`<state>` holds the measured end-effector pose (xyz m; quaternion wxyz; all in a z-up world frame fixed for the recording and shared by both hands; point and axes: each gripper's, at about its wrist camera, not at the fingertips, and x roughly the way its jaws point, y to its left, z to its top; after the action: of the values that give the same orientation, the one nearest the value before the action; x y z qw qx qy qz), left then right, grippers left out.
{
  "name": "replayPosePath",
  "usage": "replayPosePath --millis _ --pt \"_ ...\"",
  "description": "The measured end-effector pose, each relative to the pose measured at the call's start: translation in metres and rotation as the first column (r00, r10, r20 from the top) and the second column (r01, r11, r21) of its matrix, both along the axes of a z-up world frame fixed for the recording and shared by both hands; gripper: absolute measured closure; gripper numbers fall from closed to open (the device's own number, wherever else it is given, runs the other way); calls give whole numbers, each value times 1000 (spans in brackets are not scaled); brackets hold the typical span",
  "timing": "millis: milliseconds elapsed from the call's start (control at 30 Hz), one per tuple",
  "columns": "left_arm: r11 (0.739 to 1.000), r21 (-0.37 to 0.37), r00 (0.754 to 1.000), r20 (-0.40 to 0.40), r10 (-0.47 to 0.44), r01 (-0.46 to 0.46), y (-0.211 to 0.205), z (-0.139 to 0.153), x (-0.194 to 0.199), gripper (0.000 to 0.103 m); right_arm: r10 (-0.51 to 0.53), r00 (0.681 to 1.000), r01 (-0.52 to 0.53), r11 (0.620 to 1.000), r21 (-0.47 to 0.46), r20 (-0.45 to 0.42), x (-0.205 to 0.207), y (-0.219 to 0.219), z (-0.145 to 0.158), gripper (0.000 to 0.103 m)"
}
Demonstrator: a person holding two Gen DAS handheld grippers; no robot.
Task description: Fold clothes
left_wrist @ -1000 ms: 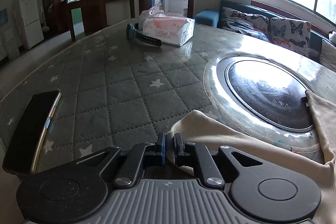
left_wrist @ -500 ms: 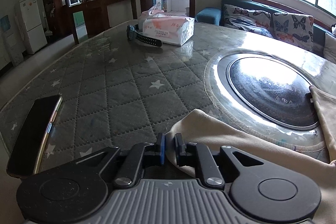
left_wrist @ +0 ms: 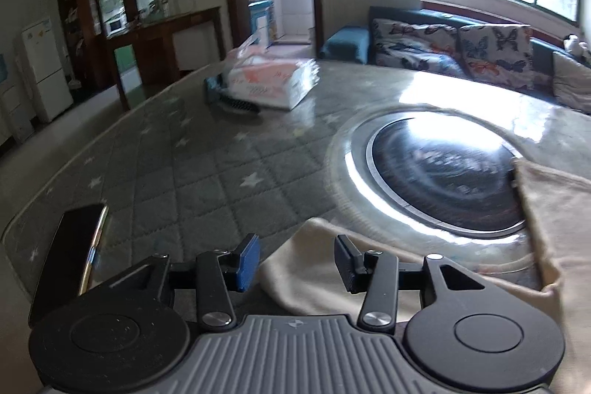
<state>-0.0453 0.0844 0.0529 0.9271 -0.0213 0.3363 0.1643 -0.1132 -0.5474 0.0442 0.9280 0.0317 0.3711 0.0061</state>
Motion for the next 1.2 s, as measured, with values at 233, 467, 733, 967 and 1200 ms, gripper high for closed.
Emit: replayPosePath --millis 233,467,733,967,1200 --pt "990 -22 989 43 -141 142 -40 18 0 52 -181 983 180 983 37 21 13 -38 -3 61" --pt "939 -68 941 38 -335 337 -101 18 5 52 -250 967 248 968 44 39 20 -46 -6 81" --pt "794 -108 800 23 -599 598 -200 12 6 54 -261 960 256 965 54 107 5 -50 11 96" --pt "667 -152 676 19 -736 730 -269 2 6 75 -276 957 268 959 92 93 -5 -58 6 98" --pt "556 -198 571 27 -820 807 -319 -7 7 80 -288 955 274 950 149 77 -11 -65 0 87"
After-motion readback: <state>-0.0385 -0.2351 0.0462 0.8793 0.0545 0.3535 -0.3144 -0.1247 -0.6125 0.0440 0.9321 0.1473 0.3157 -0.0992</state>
